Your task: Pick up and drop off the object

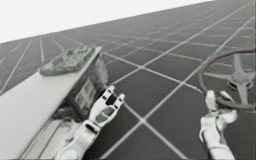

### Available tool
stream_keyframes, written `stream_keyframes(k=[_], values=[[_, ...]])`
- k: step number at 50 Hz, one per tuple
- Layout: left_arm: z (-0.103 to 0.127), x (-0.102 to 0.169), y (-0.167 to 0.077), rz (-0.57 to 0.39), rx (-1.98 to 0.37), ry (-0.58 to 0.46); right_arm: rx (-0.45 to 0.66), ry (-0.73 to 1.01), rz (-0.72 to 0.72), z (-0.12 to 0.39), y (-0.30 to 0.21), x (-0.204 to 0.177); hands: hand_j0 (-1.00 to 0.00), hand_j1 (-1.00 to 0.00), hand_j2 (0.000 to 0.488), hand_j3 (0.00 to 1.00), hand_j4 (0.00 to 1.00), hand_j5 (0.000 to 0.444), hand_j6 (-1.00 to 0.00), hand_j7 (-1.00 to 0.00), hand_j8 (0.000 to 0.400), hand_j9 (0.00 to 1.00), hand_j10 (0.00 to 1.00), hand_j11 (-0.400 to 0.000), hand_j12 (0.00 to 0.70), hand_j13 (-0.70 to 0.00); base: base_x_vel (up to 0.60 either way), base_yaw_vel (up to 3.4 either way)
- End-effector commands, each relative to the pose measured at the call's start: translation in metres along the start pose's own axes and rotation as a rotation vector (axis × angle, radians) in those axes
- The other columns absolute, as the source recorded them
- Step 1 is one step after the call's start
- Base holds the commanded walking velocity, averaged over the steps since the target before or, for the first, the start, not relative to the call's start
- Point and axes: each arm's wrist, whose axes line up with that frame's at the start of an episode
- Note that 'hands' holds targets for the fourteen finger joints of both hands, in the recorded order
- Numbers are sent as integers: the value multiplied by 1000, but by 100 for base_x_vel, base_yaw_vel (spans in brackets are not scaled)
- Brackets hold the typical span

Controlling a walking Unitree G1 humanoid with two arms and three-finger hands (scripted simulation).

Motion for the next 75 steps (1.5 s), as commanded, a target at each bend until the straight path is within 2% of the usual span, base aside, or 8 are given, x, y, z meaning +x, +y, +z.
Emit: stream_keyframes(k=[1, 39, 70, 75], values=[[2, -4, 5, -2, -22, -15, 0, -31, 58, 6, 16, -5, 0, 0, 0, 1000, 1000, 0, 0, 0, 0, 1000, 1000, -400, 0, -700, 58, 4], [2, -4, 5, -2, -22, -15, 0, -31, 58, 6, 16, -5, 0, 0, 0, 1000, 1000, 0, 0, 0, 0, 1000, 1000, -400, 0, -700, 54, 1], [2, -4, 5, -2, -22, -15, 0, -31, 58, 6, 16, -5, 0, 0, 0, 1000, 1000, 0, 0, 0, 0, 1000, 1000, -400, 0, -700, 29, -8], [2, -4, 5, -2, -22, -15, 0, -31, 58, 6, 16, -5, 0, 0, 0, 1000, 1000, 0, 0, 0, 0, 1000, 1000, -400, 0, -700, 14, 270]])
